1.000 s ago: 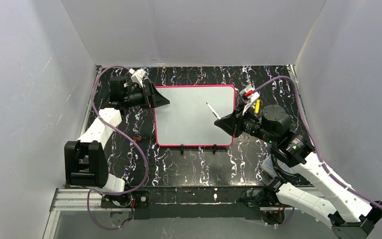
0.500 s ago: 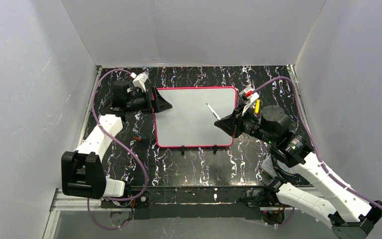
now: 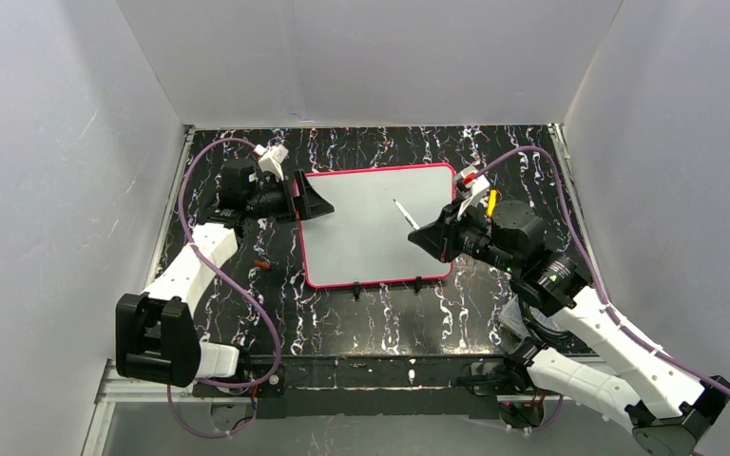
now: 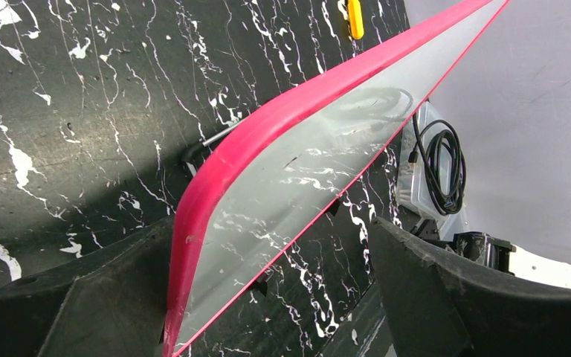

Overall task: Write a sentence on the whiteboard
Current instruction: Move the whiteboard to the center of the board.

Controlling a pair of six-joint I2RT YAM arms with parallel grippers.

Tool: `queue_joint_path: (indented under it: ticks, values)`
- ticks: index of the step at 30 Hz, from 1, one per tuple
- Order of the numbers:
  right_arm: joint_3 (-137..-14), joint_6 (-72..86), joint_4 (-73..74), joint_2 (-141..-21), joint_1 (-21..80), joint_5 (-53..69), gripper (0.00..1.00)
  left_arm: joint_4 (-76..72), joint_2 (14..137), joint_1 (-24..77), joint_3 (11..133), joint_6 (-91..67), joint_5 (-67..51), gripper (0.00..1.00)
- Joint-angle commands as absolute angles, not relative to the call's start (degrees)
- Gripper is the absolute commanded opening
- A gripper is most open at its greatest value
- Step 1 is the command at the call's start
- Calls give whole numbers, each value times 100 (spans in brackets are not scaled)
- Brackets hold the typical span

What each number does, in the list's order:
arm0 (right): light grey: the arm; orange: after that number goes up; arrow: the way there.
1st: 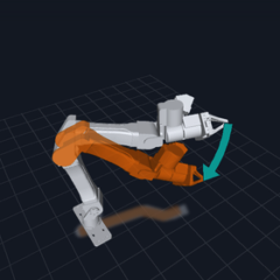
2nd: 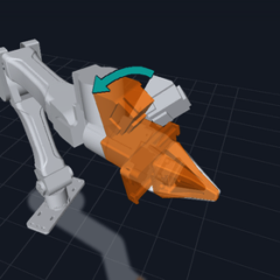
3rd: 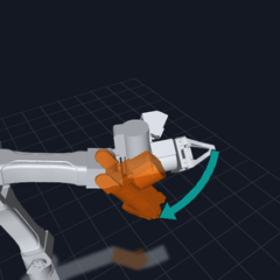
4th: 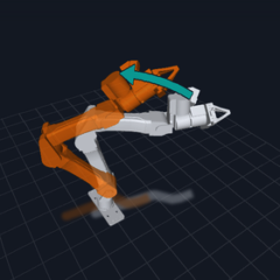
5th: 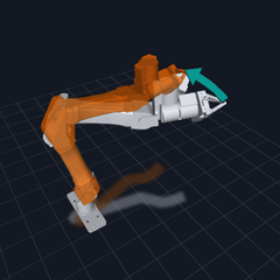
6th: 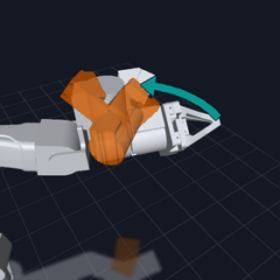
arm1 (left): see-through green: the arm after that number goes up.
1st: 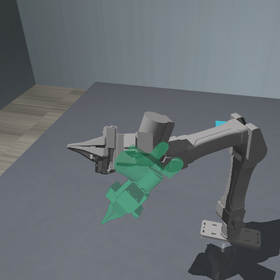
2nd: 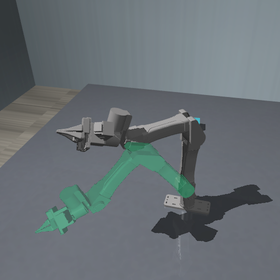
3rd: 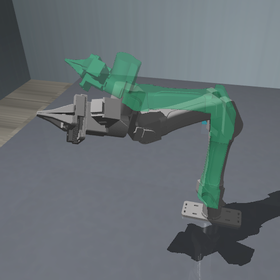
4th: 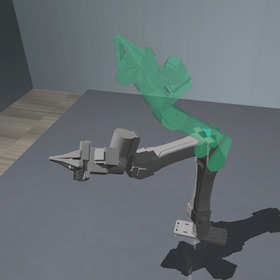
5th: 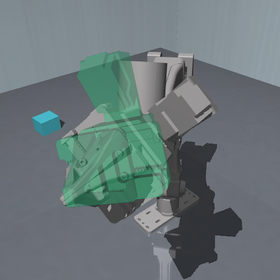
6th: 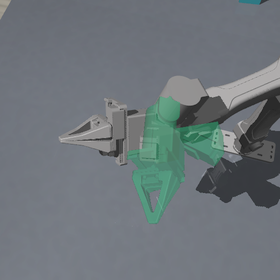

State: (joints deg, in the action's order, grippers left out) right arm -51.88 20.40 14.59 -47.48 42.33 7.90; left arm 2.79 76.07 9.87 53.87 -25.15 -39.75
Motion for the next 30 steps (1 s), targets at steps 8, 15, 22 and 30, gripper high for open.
queue_joint_path:
  ticks: [8,15,22,30]
  values:
    - [-5142,2109,1243,-4724,4228,598,1,542,7091,1476,5310,-2896,-3795,91]
    - [-5150,2118,1266,-4716,4228,580,1,562,7117,1844,5153,-3040,-3722,92]
    - [-5173,2193,1434,-4566,4227,127,1,1824,6809,1804,5590,-2135,-3229,98]
    - [-5123,2233,1302,-4689,4223,211,1,1930,6742,1117,5819,-1875,-3655,89]
